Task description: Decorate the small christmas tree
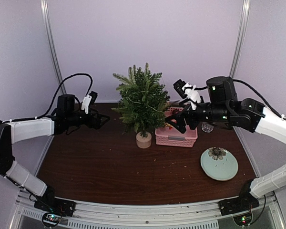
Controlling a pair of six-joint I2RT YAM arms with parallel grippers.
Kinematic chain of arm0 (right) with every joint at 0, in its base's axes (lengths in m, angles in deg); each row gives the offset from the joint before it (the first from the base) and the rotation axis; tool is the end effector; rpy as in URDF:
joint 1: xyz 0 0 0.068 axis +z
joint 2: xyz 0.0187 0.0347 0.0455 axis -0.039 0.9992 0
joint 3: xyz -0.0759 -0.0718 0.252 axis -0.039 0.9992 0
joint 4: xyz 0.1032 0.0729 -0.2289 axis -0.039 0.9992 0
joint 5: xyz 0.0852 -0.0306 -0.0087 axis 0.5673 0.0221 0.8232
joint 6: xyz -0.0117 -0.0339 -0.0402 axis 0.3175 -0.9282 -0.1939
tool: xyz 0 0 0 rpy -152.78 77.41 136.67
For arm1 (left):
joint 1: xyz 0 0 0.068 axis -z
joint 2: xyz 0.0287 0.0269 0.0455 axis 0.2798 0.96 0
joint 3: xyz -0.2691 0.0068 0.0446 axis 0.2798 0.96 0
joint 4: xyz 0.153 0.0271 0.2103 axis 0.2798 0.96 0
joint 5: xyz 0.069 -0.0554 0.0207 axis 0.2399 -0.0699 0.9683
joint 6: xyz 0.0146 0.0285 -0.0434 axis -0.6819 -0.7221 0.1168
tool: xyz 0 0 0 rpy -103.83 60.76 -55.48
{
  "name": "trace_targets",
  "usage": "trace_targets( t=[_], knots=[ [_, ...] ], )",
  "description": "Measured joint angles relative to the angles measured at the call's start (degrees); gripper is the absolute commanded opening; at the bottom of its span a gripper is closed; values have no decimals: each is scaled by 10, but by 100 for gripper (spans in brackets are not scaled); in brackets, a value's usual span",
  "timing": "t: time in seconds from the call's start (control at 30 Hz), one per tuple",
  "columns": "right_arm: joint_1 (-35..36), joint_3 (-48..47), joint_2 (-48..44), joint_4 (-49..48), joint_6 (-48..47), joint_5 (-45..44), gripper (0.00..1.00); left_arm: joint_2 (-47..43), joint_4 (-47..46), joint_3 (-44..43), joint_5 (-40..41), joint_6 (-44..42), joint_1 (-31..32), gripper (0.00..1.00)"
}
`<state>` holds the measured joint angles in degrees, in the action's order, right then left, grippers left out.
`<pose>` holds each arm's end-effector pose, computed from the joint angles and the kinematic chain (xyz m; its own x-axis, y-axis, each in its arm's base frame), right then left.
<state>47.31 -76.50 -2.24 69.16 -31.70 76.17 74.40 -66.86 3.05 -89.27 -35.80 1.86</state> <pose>0.1761 0.2125 0.3752 -0.2080 -0.3663 -0.9070 -0.8386 0.5440 -0.0273 0.3031 -0.1162 0.2411 -0.4657 0.0612 -0.8828 0.6270 0.7268 -0.2803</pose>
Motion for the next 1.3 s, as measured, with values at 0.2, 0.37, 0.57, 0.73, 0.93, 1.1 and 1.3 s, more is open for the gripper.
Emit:
trace_targets(
  t=[0.2,0.37,0.57,0.73,0.93,1.1,1.3],
  knots=[
    [-11,28,-57,1,24,-10,99,-95,38,3,86,60,0,98],
    [-67,41,-94,33,72,-8,97,-118,105,-16,125,95,0,98],
    [-140,9,-32,103,134,-13,93,-116,205,-74,166,135,0,98],
    [-156,-24,74,144,167,-16,92,-102,257,-121,187,153,0,98],
    [-202,-88,201,166,201,-16,88,-83,281,-129,198,153,0,97],
    [-238,-139,299,170,228,-9,87,-52,283,-135,199,143,0,98],
    [-256,-248,428,198,231,-4,88,-15,306,-151,223,138,0,98]
  ],
)
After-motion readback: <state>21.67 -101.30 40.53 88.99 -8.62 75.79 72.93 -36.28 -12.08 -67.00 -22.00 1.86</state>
